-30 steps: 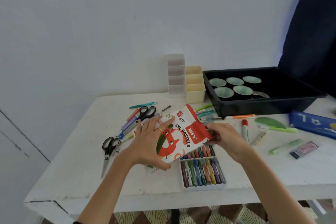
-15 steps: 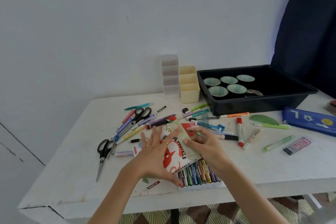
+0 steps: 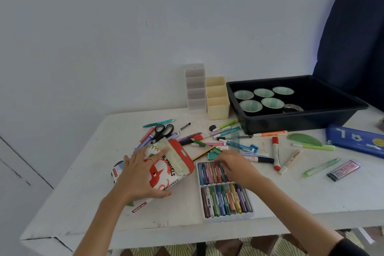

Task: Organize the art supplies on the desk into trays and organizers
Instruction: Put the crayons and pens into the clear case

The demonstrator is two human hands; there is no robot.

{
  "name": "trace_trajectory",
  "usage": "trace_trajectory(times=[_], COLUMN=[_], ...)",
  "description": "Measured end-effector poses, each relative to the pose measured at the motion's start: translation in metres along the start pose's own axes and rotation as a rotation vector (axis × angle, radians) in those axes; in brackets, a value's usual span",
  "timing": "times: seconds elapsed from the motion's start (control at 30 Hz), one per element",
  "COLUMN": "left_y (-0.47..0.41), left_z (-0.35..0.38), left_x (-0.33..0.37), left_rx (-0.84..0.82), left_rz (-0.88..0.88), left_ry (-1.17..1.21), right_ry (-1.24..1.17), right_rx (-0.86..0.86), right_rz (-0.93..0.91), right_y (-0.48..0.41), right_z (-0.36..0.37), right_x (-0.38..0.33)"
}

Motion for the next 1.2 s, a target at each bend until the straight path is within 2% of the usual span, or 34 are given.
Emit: trace_trajectory(times=[0.1, 0.2, 0.43, 0.77, 1.0, 1.03, 1.1, 1.17, 1.2], left_y=[-0.002, 0.0, 0.01, -0.002, 0.0, 0.002, 0.005, 0.006, 0.007], left_z=[0.001, 0.0, 0.003, 0.015, 0.018, 0.021, 0.024, 0.027, 0.028], left_x=[-0.006, -0.012, -0.026, -0.026, -0.025, -0.026, -0.031, -0.034, -0.035], left_rx=[0.012, 0.015, 0.027, -0.064, -0.118, -0.136, -0.155, -0.162, -0.167], left_rz=[-0.016, -0.041, -0.063, -0.01, 0.042, 0.041, 0.039, 0.05, 0.057], left_ry=[0.019, 0.038, 0.059, 0.038, 0.036, 0.048, 0.07, 0.096, 0.107], right_ry=[0.19, 0.27, 0.197, 0.247, 0.176, 0.204, 0.218, 0.18, 0.169], right_rx=[0.026, 0.077, 0.101, 0.022, -0.085, -0.042, 0.053, -0.071, -0.187], right_rz=[-0.05, -0.036, 0.156, 0.523, 0.657, 0.617, 0.326, -0.036, -0.118], right_y=[-0.007, -0.013, -0.012, 0.0, 0.012, 0.012, 0.002, 0.004, 0.006], right_z=[0.01, 0.008, -0.007, -0.011, -0.007, -0.013, -0.02, -0.003, 0.012], right_x=[-0.008, -0.009, 0.018, 0.05, 0.07, 0.063, 0.027, -0.014, -0.023])
Point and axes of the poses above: each hand's wrist, its own y-axis away from the middle knuckle, its own z-axis out of the palm, x = y × z, the point moved 10 cm from there along -y, towards the middle knuckle, and after that the axes turned 10 degrees about z, right-handed, at the moved point
